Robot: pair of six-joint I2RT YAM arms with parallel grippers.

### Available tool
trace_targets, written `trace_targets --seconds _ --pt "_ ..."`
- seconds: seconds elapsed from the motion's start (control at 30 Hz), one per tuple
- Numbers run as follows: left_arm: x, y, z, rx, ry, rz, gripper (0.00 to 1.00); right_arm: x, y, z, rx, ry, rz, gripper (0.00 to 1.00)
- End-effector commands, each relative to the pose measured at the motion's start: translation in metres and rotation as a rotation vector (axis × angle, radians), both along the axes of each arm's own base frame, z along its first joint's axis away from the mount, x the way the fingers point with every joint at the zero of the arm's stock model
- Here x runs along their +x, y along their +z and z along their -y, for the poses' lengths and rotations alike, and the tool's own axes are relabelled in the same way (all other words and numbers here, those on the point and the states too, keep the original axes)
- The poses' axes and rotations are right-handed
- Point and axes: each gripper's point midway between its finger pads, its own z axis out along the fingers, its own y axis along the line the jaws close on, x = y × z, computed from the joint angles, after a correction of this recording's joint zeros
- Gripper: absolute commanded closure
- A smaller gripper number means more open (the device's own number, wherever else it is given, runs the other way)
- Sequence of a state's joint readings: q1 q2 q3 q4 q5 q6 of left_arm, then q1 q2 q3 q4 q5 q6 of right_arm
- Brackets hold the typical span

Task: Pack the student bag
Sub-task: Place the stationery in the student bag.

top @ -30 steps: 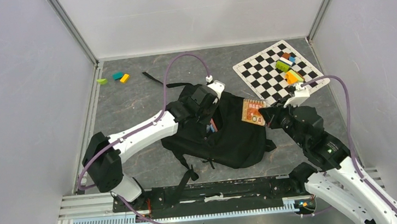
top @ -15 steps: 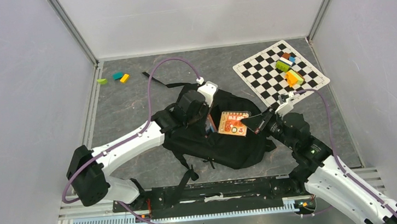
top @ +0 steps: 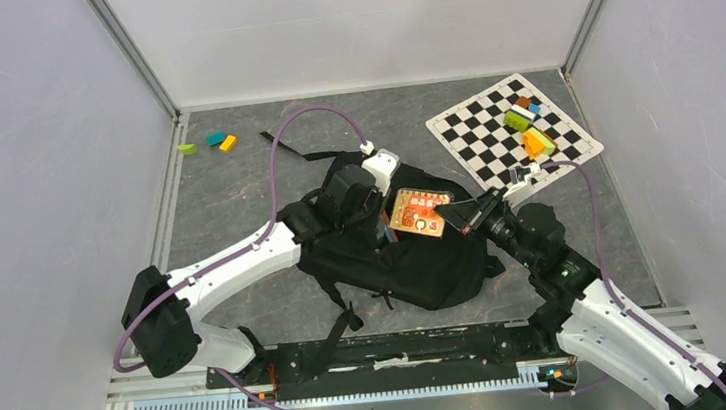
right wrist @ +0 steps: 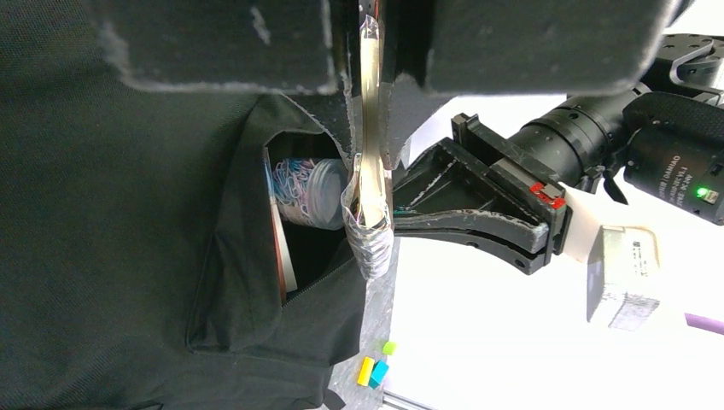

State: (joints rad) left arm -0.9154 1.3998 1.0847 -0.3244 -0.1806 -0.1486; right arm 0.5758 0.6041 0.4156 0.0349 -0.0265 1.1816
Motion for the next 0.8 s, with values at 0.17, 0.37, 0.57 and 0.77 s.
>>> trace_targets --seconds 0.17,0.37,0.57,0.77 --pt "0.006 0.029 0.017 -0.128 -0.004 0.05 0.98 -0.003 -0.023 -0.003 0.016 -0.025 -0.037 1.0" --pt "0.005 0.028 0.017 -0.128 -0.008 0.05 0.98 -0.003 -0.024 -0.016 0.039 0.003 -0.031 1.0" --pt "0.006 0.028 0.019 -0.129 -0.013 0.052 0.98 0.002 -0.012 -0.023 0.064 0.005 -0.006 1.0" --pt "0.005 0.031 0.018 -0.138 -0.015 0.059 0.98 0.008 -0.008 -0.022 0.074 -0.02 0.006 1.0"
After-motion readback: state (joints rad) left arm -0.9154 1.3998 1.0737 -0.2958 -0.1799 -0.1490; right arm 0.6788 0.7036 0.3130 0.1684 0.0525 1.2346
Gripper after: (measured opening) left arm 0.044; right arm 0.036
